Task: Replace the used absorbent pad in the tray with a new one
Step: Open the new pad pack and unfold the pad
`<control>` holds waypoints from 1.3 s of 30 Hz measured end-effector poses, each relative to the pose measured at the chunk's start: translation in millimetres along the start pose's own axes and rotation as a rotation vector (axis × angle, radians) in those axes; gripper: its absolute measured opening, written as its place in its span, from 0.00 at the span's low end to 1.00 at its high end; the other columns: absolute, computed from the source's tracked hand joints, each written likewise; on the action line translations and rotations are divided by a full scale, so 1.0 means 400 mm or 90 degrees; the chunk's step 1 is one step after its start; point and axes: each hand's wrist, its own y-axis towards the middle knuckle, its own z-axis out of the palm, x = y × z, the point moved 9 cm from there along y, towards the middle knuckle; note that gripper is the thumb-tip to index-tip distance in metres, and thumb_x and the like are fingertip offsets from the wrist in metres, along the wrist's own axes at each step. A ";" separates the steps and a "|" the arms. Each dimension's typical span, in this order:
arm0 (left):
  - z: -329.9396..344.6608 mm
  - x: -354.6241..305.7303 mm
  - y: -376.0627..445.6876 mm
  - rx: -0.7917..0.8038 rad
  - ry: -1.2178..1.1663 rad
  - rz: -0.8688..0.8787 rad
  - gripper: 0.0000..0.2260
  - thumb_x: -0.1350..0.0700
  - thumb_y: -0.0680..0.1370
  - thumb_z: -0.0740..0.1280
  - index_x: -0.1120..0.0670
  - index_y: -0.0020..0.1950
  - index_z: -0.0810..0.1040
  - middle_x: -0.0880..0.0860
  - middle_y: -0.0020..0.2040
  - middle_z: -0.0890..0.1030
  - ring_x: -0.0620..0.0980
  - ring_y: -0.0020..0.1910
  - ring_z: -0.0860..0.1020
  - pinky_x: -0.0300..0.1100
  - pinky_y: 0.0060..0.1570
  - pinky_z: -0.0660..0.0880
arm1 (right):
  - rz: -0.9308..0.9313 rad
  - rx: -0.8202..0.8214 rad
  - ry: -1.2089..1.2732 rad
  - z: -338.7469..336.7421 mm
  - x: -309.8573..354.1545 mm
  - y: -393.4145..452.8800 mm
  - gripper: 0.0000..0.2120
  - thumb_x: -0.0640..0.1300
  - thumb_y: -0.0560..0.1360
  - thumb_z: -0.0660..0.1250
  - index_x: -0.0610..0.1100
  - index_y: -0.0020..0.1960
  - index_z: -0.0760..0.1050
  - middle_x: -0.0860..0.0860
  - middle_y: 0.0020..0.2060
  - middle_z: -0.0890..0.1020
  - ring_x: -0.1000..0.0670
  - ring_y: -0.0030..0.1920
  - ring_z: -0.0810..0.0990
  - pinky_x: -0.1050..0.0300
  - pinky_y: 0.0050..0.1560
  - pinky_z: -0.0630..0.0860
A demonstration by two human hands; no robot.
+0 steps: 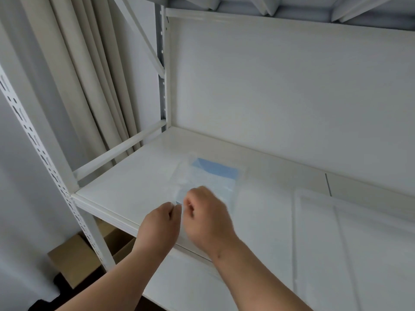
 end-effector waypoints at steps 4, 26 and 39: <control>-0.007 0.010 -0.001 -0.012 -0.084 -0.029 0.17 0.51 0.80 0.58 0.62 0.39 0.76 0.60 0.35 0.79 0.57 0.34 0.76 0.49 0.35 0.72 | 0.151 0.269 -0.049 0.143 -0.079 -0.016 0.15 0.41 0.77 0.59 0.44 0.63 0.73 0.46 0.57 0.76 0.45 0.58 0.76 0.52 0.58 0.74; 0.103 0.033 0.048 0.228 -0.190 -0.180 0.16 0.55 0.81 0.55 0.49 0.68 0.65 0.51 0.44 0.83 0.51 0.25 0.74 0.38 0.29 0.73 | 0.335 0.239 -0.157 0.156 -0.233 0.088 0.19 0.45 0.82 0.53 0.40 0.70 0.65 0.43 0.61 0.77 0.44 0.55 0.78 0.53 0.53 0.73; 0.038 -0.003 0.110 0.137 -0.415 -0.182 0.22 0.40 0.78 0.58 0.43 0.72 0.66 0.51 0.57 0.78 0.52 0.25 0.77 0.44 0.34 0.79 | 0.182 0.371 -0.172 0.073 -0.126 0.106 0.14 0.55 0.78 0.59 0.44 0.44 0.69 0.47 0.39 0.76 0.47 0.40 0.73 0.55 0.44 0.70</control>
